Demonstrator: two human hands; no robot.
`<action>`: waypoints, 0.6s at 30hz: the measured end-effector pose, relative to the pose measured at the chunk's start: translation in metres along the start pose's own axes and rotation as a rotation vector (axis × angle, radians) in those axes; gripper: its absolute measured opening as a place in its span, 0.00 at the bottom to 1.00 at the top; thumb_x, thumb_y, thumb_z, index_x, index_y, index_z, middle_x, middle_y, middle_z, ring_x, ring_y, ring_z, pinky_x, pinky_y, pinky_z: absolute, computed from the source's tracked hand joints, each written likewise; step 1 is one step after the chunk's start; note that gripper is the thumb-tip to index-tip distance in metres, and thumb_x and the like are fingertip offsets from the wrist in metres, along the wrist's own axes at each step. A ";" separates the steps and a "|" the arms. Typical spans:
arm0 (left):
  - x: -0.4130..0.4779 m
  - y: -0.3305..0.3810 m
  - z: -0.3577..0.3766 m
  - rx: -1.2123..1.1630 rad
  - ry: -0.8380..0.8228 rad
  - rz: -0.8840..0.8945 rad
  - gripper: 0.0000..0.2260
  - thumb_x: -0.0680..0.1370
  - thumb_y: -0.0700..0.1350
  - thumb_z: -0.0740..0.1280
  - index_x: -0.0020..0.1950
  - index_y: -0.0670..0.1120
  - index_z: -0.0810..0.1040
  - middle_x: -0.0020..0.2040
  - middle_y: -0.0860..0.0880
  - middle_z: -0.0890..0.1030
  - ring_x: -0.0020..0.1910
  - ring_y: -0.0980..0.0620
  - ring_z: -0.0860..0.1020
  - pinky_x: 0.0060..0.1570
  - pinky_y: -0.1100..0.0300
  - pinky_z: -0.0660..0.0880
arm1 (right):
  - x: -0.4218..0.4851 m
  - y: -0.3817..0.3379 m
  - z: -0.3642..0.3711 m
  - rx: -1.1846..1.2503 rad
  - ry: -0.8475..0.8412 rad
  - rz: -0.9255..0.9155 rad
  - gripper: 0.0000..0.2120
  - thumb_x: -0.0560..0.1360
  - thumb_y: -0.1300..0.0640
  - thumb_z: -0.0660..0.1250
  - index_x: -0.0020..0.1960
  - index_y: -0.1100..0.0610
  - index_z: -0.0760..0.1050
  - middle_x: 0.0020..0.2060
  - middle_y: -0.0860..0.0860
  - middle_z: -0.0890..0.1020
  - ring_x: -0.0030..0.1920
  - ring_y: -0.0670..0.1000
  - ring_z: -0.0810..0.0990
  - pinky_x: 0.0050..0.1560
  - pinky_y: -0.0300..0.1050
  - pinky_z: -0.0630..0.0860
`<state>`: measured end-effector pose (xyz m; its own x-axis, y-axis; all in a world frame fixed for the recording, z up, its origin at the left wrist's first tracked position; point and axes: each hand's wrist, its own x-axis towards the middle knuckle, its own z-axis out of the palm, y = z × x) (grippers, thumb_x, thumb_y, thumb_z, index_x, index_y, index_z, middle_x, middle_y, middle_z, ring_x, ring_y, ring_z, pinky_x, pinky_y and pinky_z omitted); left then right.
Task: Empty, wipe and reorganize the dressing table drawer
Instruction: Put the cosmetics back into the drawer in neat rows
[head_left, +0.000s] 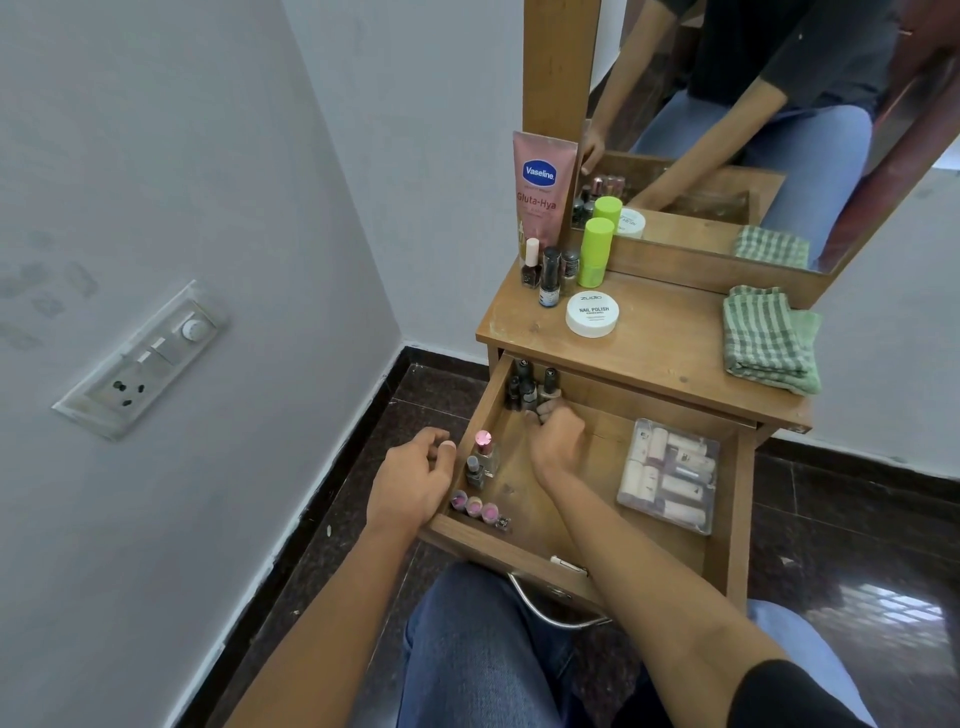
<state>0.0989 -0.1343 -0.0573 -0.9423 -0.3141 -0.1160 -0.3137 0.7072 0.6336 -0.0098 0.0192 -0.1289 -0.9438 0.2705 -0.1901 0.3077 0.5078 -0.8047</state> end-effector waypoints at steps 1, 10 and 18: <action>0.000 0.000 0.000 0.002 -0.002 -0.002 0.14 0.82 0.52 0.59 0.65 0.50 0.76 0.47 0.53 0.81 0.45 0.56 0.79 0.51 0.53 0.78 | 0.000 0.000 0.000 0.000 -0.004 0.004 0.03 0.75 0.60 0.69 0.47 0.59 0.79 0.45 0.57 0.83 0.46 0.55 0.81 0.45 0.47 0.78; -0.001 -0.001 0.000 0.006 0.001 0.000 0.14 0.82 0.52 0.59 0.64 0.51 0.76 0.44 0.55 0.81 0.43 0.58 0.79 0.48 0.55 0.78 | -0.013 -0.003 -0.025 0.016 -0.012 -0.201 0.03 0.74 0.56 0.70 0.43 0.53 0.76 0.38 0.47 0.81 0.41 0.48 0.80 0.44 0.45 0.77; 0.000 -0.002 0.000 -0.016 0.001 0.003 0.13 0.82 0.52 0.59 0.63 0.51 0.77 0.43 0.53 0.81 0.42 0.56 0.79 0.47 0.53 0.78 | 0.011 -0.085 -0.083 -0.028 0.190 -0.826 0.08 0.77 0.55 0.66 0.54 0.57 0.77 0.44 0.49 0.81 0.41 0.45 0.77 0.39 0.43 0.77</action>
<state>0.0995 -0.1355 -0.0583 -0.9433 -0.3120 -0.1134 -0.3085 0.6977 0.6465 -0.0358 0.0466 -0.0163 -0.8310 -0.0646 0.5525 -0.4665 0.6222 -0.6287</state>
